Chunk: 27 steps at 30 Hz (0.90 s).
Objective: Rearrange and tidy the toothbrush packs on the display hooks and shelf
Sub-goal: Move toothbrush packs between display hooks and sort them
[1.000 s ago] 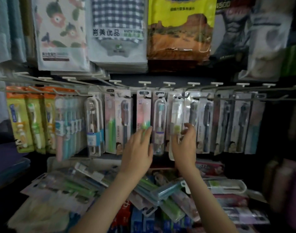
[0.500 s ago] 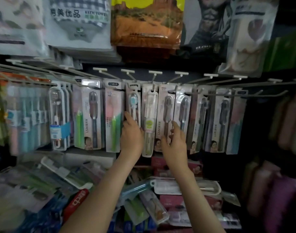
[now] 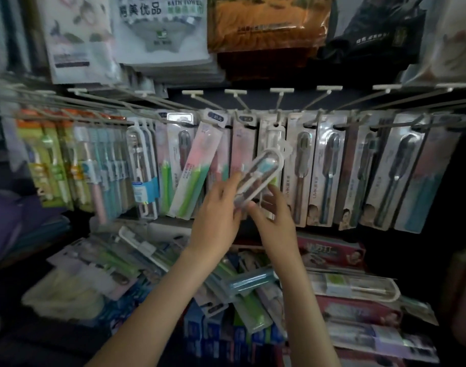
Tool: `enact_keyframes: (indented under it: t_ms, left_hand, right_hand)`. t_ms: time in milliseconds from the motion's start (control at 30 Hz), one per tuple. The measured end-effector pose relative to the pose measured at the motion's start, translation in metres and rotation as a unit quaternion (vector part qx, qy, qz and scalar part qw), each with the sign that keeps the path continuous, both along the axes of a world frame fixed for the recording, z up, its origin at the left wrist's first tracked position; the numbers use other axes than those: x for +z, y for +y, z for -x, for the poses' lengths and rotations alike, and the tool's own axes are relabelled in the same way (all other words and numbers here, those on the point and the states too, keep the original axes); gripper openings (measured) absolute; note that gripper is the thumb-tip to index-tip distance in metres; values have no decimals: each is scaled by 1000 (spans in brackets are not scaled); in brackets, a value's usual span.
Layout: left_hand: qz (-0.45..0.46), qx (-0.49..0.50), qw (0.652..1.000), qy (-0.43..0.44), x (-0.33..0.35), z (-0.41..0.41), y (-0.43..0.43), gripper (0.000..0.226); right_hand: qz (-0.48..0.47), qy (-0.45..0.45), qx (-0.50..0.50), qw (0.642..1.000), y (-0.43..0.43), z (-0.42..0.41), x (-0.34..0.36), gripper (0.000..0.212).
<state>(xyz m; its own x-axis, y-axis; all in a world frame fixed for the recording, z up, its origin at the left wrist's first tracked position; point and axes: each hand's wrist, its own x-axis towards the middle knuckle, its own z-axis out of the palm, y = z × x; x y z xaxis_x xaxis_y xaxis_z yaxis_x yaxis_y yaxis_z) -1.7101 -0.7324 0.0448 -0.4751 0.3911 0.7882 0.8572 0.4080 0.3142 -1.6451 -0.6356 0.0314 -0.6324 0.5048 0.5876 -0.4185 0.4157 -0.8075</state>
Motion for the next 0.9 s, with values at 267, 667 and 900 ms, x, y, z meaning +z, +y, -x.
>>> enact_keyframes:
  t_ms: [267, 667, 900]
  left_hand:
    - [-13, -4, 999, -35, -14, 12, -76, 71]
    - [-4, 17, 999, 32, -7, 82, -257, 66]
    - [-10, 94, 995, 10, -7, 121, -306, 67]
  right_hand:
    - [-61, -16, 80, 995, -69, 27, 4, 34]
    - [-215, -71, 111, 968, -194, 95, 53, 88]
    - [-160, -110, 42, 980, -206, 123, 59, 82]
